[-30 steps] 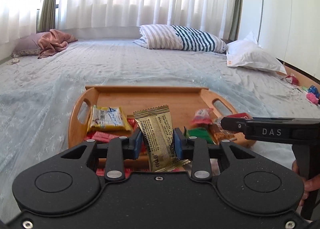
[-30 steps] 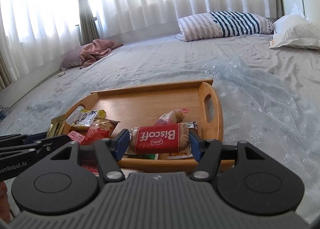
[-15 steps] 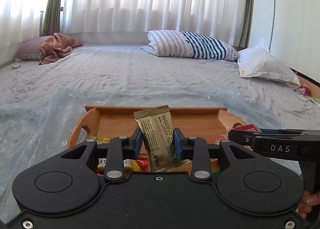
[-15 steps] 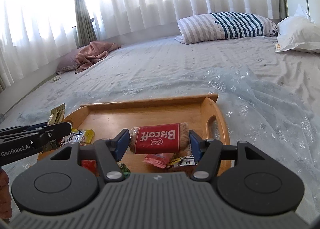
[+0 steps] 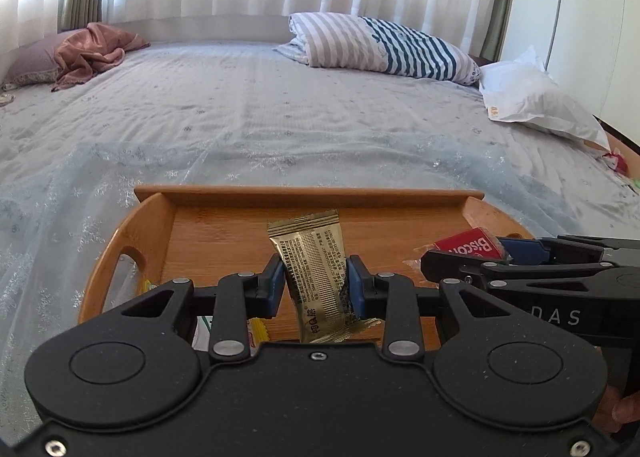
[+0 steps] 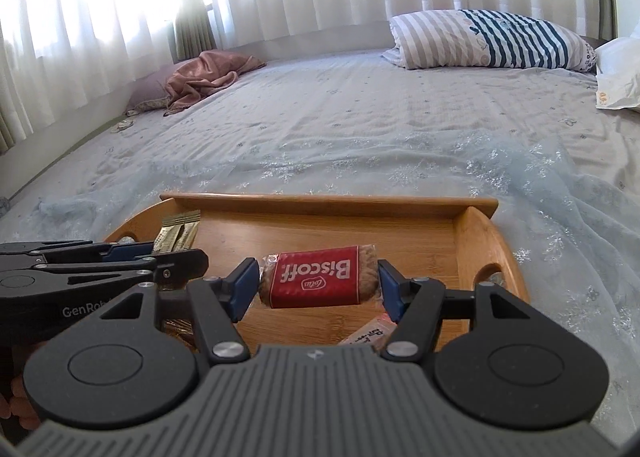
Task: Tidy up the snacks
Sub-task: 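Carry the gold bar with the left tool while the right tool holds the Biscoff packet over the tray, then lower the gold bar and Biscoff packet onto the tray and open both tools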
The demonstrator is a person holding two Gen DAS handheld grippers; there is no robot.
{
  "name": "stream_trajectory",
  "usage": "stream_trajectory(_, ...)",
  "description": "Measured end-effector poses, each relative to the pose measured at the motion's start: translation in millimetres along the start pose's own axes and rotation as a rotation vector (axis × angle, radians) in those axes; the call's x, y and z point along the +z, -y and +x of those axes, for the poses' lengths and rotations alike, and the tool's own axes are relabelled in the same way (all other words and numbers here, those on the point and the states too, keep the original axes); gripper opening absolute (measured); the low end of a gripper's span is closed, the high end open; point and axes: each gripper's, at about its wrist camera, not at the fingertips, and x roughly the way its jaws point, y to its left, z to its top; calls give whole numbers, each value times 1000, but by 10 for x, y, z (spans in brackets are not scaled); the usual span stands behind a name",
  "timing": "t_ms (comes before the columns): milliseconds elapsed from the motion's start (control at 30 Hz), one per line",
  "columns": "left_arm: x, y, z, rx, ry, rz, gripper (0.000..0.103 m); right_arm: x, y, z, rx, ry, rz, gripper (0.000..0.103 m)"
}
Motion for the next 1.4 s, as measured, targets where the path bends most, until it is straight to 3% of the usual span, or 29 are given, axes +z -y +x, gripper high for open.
stream_trajectory(467, -66, -10, 284, 62, -56, 65, 32, -123, -63, 247, -10, -69, -34, 66)
stream_trajectory(833, -78, 5, 295, 46, -68, 65, 32, -110, -64, 217, -12, -71, -23, 68)
stream_trajectory(1233, -32, 86, 50, 88, -15, 92, 46, -90, -58, 0, -44, -29, -8, 84)
stream_trajectory(1400, -20, 82, -151, 102, 16, 80, 57, -94, -68, -137, -52, -11, 3, 91)
